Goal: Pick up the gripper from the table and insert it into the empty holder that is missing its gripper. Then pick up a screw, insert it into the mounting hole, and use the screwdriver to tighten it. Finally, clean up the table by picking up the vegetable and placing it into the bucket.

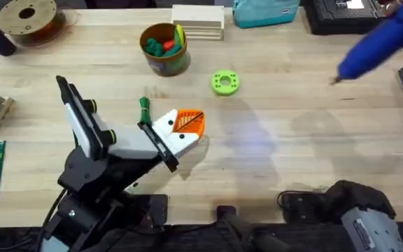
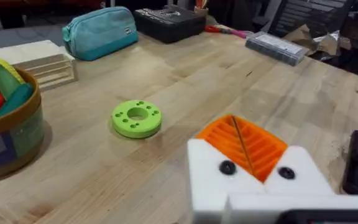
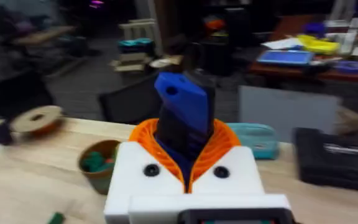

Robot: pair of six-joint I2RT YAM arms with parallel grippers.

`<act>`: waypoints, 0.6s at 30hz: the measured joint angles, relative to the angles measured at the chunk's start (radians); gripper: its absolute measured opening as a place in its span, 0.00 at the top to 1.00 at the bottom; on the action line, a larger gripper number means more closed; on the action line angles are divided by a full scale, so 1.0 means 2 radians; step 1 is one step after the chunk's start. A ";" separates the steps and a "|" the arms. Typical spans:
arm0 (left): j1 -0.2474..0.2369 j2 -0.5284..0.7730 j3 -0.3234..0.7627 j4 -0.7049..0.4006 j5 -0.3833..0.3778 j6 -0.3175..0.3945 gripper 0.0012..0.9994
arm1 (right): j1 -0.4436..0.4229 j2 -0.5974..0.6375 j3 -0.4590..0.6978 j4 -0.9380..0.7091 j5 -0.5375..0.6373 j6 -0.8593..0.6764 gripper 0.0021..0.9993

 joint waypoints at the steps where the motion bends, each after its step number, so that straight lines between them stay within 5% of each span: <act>1: 0.000 0.000 0.000 0.000 0.000 0.000 0.99 | 0.013 0.001 -0.015 0.026 -0.006 0.016 0.97; 11: 0.000 0.000 0.000 0.000 0.000 0.001 0.99 | 0.184 0.024 -0.067 0.195 -0.039 0.062 0.97; 18: 0.000 0.000 0.000 0.000 0.000 0.001 0.99 | 0.336 0.114 -0.067 0.311 -0.043 0.063 0.97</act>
